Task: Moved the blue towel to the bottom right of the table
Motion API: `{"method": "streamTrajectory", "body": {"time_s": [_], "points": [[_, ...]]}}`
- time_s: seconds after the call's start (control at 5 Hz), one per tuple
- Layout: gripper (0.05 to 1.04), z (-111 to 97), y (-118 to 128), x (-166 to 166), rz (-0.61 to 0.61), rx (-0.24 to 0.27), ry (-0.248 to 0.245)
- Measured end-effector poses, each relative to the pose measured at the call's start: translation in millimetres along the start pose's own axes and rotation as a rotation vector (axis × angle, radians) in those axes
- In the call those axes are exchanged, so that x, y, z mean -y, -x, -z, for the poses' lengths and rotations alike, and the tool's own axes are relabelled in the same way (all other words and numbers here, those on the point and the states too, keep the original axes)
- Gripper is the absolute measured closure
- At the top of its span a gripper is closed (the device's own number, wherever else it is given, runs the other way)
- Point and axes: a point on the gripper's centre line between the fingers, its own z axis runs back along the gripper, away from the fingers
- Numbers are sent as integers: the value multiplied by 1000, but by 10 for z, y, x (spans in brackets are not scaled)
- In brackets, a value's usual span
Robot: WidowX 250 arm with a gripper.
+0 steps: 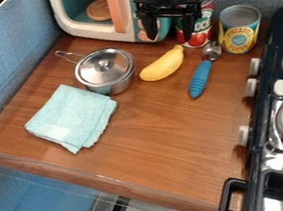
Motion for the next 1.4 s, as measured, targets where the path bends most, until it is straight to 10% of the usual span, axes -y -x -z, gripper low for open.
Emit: {"method": "streamTrajectory", "body": {"time_s": [0.4, 1.0, 1.4], "points": [[83, 432, 465, -77, 56, -117, -31], [83, -143, 1120, -853, 40, 29, -66], [83, -64, 1247, -1289, 62, 15, -90]]}}
